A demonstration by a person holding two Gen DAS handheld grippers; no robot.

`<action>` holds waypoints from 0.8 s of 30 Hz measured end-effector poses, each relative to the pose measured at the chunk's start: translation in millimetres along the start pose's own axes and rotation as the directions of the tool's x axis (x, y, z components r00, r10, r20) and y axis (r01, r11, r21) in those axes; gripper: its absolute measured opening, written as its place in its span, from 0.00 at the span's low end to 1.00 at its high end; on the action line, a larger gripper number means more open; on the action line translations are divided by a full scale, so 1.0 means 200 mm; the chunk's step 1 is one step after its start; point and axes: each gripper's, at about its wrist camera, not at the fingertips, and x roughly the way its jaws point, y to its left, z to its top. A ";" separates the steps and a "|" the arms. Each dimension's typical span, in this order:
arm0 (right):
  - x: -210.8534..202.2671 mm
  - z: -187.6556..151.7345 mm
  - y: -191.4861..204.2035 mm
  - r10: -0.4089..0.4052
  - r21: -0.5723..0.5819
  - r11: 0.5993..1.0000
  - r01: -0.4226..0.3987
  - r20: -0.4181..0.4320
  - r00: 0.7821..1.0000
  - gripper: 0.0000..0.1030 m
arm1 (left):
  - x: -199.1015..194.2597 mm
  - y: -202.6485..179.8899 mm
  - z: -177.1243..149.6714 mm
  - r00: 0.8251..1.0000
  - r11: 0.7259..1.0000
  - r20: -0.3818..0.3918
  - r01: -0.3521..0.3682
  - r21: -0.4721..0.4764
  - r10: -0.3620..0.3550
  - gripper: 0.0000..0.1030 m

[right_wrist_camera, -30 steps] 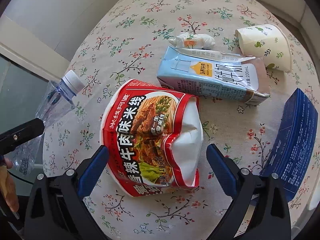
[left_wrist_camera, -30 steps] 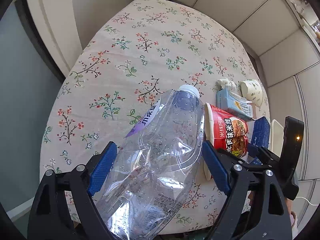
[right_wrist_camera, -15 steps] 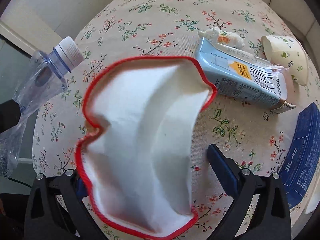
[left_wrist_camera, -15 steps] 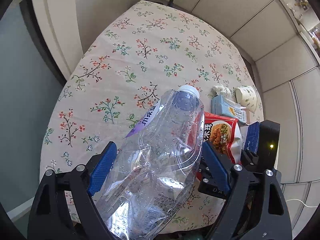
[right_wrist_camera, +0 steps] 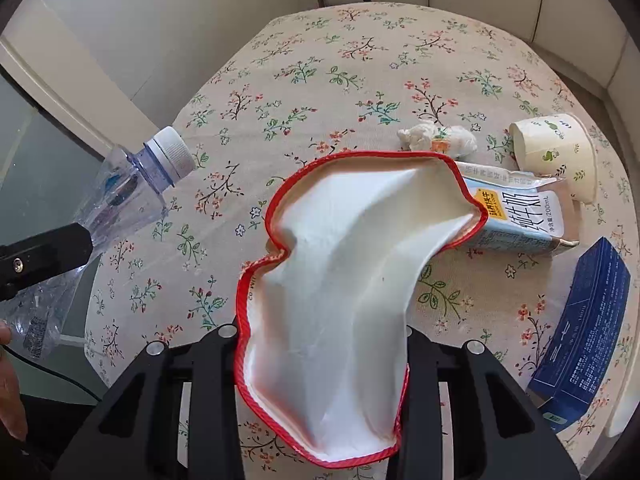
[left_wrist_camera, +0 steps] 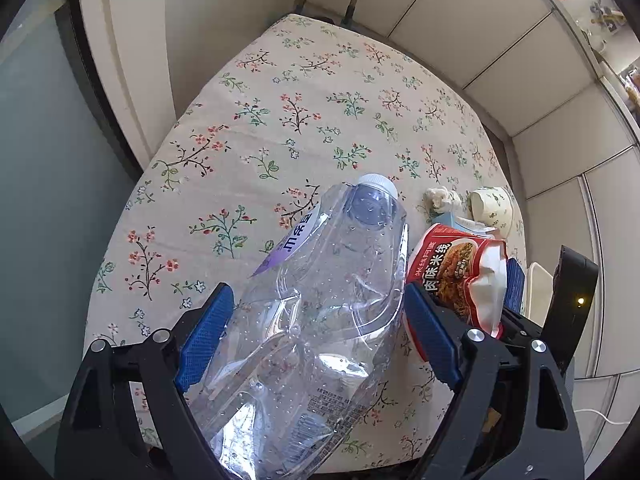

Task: Collect trash
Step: 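Grasp the red noodle bag with the right tool while the left tool holds the bottle, then carry the red noodle bag over the bin and open the right tool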

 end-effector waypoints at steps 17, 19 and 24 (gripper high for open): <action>-0.28 -0.01 -0.13 0.009 0.048 0.999 -0.016 0.124 0.992 0.34 | -0.05 -0.16 0.03 0.997 0.998 0.045 0.064 0.023 -0.065 0.80; -0.32 -0.02 -0.17 0.002 0.063 0.998 -0.011 0.142 0.990 0.34 | -0.05 -0.19 0.03 0.996 0.997 0.047 0.074 0.030 -0.075 0.80; -0.43 -0.03 -0.27 -0.021 0.104 0.995 0.001 0.188 0.982 0.34 | -0.05 -0.28 0.03 0.994 0.994 0.049 0.097 0.053 -0.099 0.80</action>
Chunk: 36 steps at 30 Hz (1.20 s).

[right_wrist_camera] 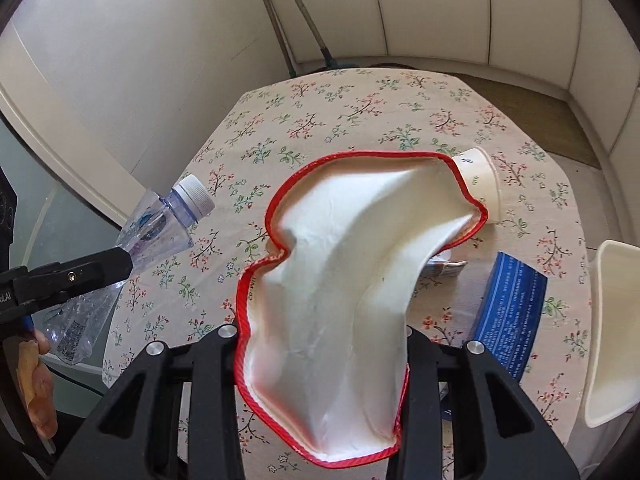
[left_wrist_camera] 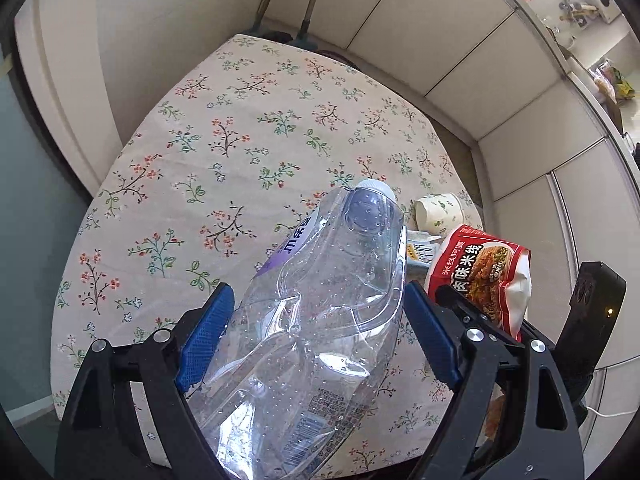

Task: Collect trash
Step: 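Carry the red noodle bag over the bin and open the right tool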

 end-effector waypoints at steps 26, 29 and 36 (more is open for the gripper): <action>-0.64 -0.07 -1.02 -0.340 0.367 0.895 0.254 0.191 0.921 0.35 | 0.29 -0.52 -0.07 0.994 0.987 -0.076 0.085 0.134 -0.075 0.80; -0.69 -0.11 -1.15 -0.398 0.419 0.859 0.294 0.186 0.898 0.35 | 0.32 -0.58 -0.08 0.993 0.984 -0.081 0.095 0.150 -0.083 0.80; -0.79 -0.20 -1.37 -0.549 0.507 0.755 0.416 0.141 0.824 0.61 | 0.36 -0.79 -0.10 0.992 0.971 -0.078 0.118 0.207 -0.104 0.80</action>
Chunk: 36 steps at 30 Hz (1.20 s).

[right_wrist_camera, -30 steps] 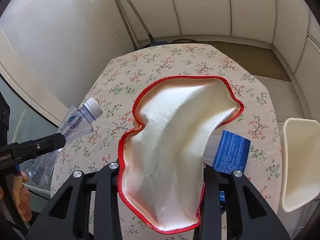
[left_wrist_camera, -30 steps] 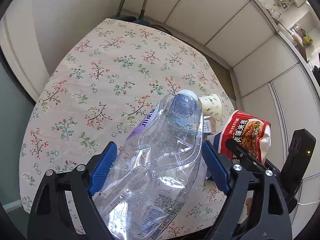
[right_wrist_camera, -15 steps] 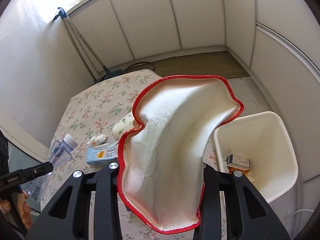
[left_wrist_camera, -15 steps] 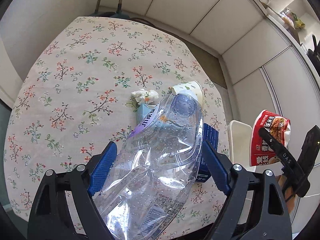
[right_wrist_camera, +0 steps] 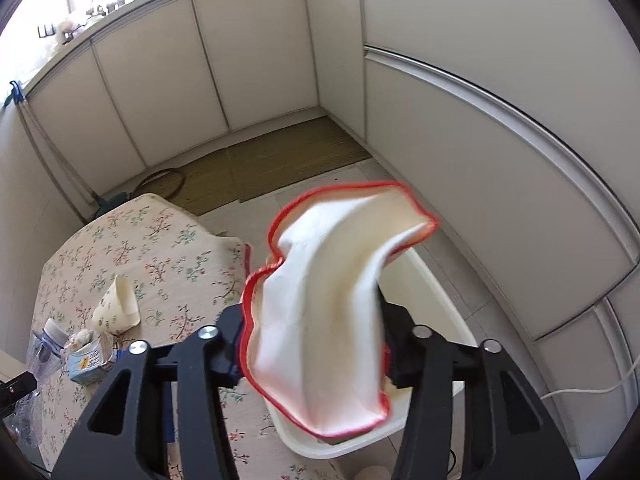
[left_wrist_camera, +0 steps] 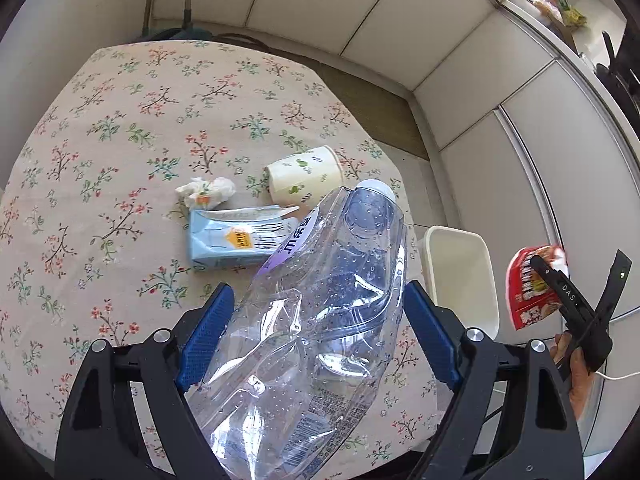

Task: Collect trash
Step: 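Carry the red noodle bag over the bin and open the right tool, then carry the plastic bottle over the bin and open the left tool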

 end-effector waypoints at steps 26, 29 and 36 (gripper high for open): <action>-0.18 -0.01 -0.84 -0.258 0.167 0.952 0.256 -0.010 0.966 0.89 | 0.52 -1.28 0.03 0.980 0.947 -0.106 0.189 0.261 -0.166 0.80; -0.19 -0.02 -0.87 -0.266 0.174 0.949 0.264 -0.010 0.964 0.89 | 0.59 -1.38 0.01 0.976 0.937 -0.135 0.201 0.286 -0.168 0.81; -0.19 -0.02 -0.91 -0.263 0.183 0.948 0.261 -0.012 0.965 0.89 | 0.72 -1.41 -0.05 0.970 0.939 -0.193 0.200 0.280 -0.149 0.82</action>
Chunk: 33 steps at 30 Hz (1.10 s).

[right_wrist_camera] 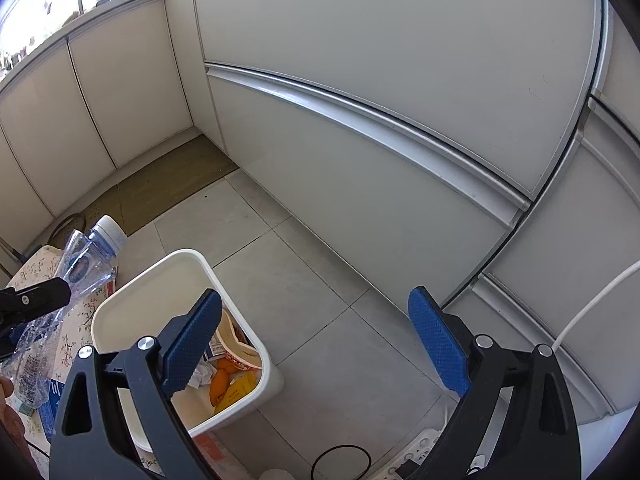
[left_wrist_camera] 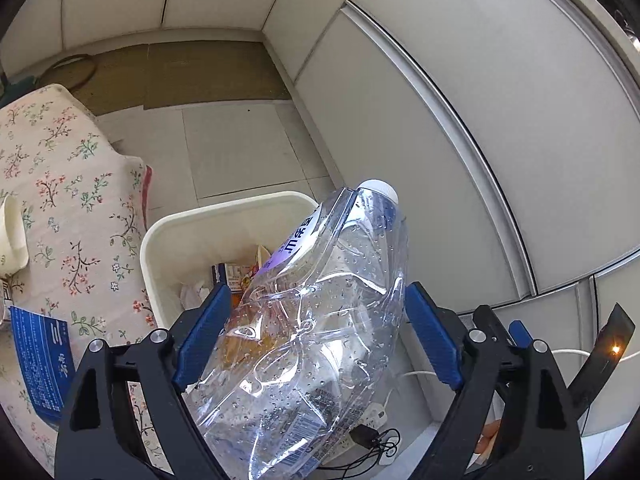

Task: Collect trash
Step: 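Carry the plastic bottle over the bin and open the left tool, then move both tools back over the table toward the blue box and milk carton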

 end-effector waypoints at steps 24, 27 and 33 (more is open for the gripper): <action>-0.09 -0.10 0.34 0.075 -0.120 0.990 -0.071 0.024 0.997 0.92 | -0.24 0.24 -0.14 0.972 0.983 0.147 -0.182 -0.017 0.183 0.91; -0.12 -0.14 0.41 0.108 -0.111 0.988 -0.107 0.012 0.994 0.92 | -0.30 0.30 -0.19 0.963 0.977 0.162 -0.211 -0.031 0.213 0.91; -0.15 -0.22 0.59 0.180 -0.128 0.975 -0.184 -0.046 0.983 0.92 | -0.42 0.43 -0.27 0.938 0.958 0.193 -0.282 -0.057 0.288 0.91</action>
